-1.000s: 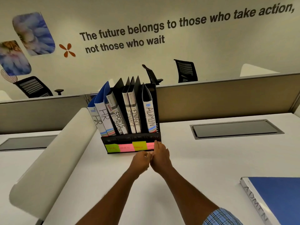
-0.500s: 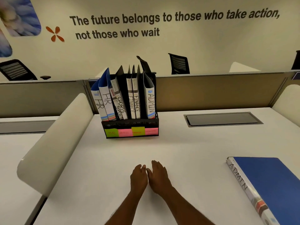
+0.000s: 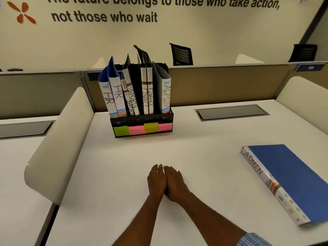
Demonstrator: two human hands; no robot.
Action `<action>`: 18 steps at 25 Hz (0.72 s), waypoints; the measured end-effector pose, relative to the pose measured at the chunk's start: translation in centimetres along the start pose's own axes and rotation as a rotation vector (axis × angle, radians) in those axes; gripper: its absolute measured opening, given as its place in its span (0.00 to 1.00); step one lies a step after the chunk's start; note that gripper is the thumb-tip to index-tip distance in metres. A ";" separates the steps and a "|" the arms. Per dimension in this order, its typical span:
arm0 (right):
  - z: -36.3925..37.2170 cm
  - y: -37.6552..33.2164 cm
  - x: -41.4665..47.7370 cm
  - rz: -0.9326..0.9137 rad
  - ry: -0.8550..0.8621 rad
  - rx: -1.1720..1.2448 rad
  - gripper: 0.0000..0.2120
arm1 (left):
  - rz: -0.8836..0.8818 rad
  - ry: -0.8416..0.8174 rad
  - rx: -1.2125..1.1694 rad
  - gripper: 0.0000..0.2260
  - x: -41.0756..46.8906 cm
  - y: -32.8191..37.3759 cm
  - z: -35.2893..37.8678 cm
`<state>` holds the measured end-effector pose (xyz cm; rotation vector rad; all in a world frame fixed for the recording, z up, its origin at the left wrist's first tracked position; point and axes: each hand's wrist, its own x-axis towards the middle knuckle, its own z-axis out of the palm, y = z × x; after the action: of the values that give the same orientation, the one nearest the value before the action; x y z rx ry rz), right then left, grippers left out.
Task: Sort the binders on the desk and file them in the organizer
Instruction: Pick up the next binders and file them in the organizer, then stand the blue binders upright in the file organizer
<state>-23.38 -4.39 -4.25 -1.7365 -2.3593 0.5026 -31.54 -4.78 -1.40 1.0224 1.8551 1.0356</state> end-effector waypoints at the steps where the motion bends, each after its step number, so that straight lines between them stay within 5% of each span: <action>1: -0.2 0.5 -0.6 0.039 0.002 -0.019 0.32 | 0.014 -0.025 0.005 0.16 -0.2 0.1 0.4; 11: -5.5 9.9 -5.7 0.533 0.187 -0.141 0.31 | 0.077 -0.283 0.105 0.15 -2.1 2.8 6.7; 18: -10.7 20.9 -10.1 0.834 0.212 -0.259 0.36 | 0.015 -0.422 -0.050 0.16 -3.5 6.1 13.4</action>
<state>1.92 -6.61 -1.30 -2.7082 -1.5239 0.0848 -16.67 -1.98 -0.21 1.1270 1.4727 0.7962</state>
